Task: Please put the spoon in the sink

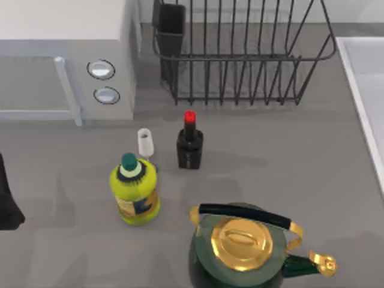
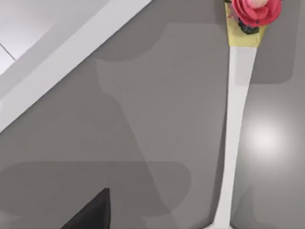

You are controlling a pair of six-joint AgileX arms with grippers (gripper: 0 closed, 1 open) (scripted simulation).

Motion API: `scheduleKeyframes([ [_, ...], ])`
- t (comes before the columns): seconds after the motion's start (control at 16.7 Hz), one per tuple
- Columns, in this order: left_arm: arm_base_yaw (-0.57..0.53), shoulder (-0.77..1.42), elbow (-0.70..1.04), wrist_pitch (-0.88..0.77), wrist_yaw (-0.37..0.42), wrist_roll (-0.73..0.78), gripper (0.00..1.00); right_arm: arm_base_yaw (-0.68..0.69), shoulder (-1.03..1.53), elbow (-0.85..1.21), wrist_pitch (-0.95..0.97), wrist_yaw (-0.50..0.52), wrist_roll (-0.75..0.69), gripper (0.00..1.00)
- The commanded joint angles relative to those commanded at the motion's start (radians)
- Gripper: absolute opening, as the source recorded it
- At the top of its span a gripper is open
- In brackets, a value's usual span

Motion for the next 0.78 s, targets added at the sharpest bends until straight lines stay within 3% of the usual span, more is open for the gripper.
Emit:
scheduleKeyframes([
  [0.54, 0.000, 0.000, 0.000, 0.000, 0.000, 0.000, 1.00, -0.025, 0.088, 0.056, -0.065, 0.000, 0.021, 1.00],
  [0.78, 0.000, 0.000, 0.000, 0.000, 0.000, 0.000, 1.00, -0.027, 0.143, -0.006, 0.047, 0.000, 0.024, 1.00],
])
